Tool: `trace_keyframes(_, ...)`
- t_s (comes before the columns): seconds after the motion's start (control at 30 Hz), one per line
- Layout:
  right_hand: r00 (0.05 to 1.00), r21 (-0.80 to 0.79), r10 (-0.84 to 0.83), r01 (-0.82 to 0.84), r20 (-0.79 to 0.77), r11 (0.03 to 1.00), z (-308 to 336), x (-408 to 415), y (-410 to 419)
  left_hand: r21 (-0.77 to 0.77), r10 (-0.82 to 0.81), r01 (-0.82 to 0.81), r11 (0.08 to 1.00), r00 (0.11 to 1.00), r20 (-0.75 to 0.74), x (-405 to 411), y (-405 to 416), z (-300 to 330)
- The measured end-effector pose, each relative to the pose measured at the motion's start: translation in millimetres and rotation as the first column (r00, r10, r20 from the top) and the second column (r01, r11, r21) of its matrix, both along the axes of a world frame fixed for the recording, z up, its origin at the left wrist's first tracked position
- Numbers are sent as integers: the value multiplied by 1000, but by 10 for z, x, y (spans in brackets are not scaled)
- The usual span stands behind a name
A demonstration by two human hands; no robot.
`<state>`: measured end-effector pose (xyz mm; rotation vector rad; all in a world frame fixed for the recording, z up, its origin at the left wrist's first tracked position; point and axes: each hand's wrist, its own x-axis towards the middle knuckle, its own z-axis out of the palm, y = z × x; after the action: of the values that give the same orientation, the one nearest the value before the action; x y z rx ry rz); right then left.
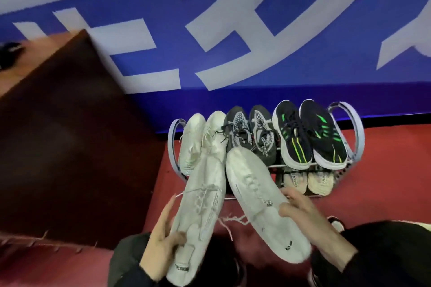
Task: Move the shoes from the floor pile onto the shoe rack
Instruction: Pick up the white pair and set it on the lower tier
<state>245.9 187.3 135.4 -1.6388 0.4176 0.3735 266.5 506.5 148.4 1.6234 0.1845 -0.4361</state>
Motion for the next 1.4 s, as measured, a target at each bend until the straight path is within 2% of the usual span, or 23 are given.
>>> trace_keyframes(0.1,996,-32,53,-56,-71,998,-170,55,88,-103,48,-49,994,999,-12,16,64,5)
trace_keyframes(0.2,989,-42,72,-78,-131,996,-359,106,187,-225,133,-153,962,986,-102,50,-5,-2)
trace_keyframes(0.27,981,-25,81,-87,-176,996,-458,128,262,-223,123,-142,964,987,-99,61,-110,24)
trace_keyframes(0.37,951,-11,193,-202,-240,979,-523,139,385,-182,84,-94,979,994,-65,127,-178,104)
trace_keyframes(0.47,898,21,303,-313,-320,950,-684,149,536,-216,200,-212,953,977,-76,184,-103,242)
trace_keyframes(0.5,882,44,305,-310,-358,950,-755,153,602,-240,258,-272,932,962,-88,184,-70,250)
trace_keyframes(0.57,850,77,280,-275,-447,958,-952,172,757,-274,289,-290,917,956,-46,113,-1,248)
trace_keyframes(0.63,803,104,221,-196,-554,975,-1162,251,957,-222,307,-306,926,951,-31,105,86,156)
trace_keyframes(0.7,743,98,186,-161,-643,982,-1482,396,1094,-137,346,-356,924,934,-92,128,187,-55)
trace_keyframes(0.8,726,112,157,-110,-670,988,-2114,589,1198,13,319,-324,946,922,-220,86,218,-446)
trace_keyframes(0.87,720,124,108,-31,-685,992,-2245,717,1280,100,274,-256,962,918,-287,85,179,-700)
trace_keyframes(0.93,727,160,69,57,-684,985,-2338,792,1348,142,252,-215,966,905,-343,135,167,-984)
trace_keyframes(1.1,742,193,80,68,-665,979,-2589,882,1338,229,315,-238,944,854,-413,331,253,-1695)
trace_keyframes(1.27,778,140,61,34,-625,990,-2749,1038,1298,233,380,-300,925,751,-540,449,213,-2001)
trace_keyframes(1.4,793,58,-28,79,-609,995,-2779,1247,1375,307,420,-297,904,746,-517,490,216,-2129)
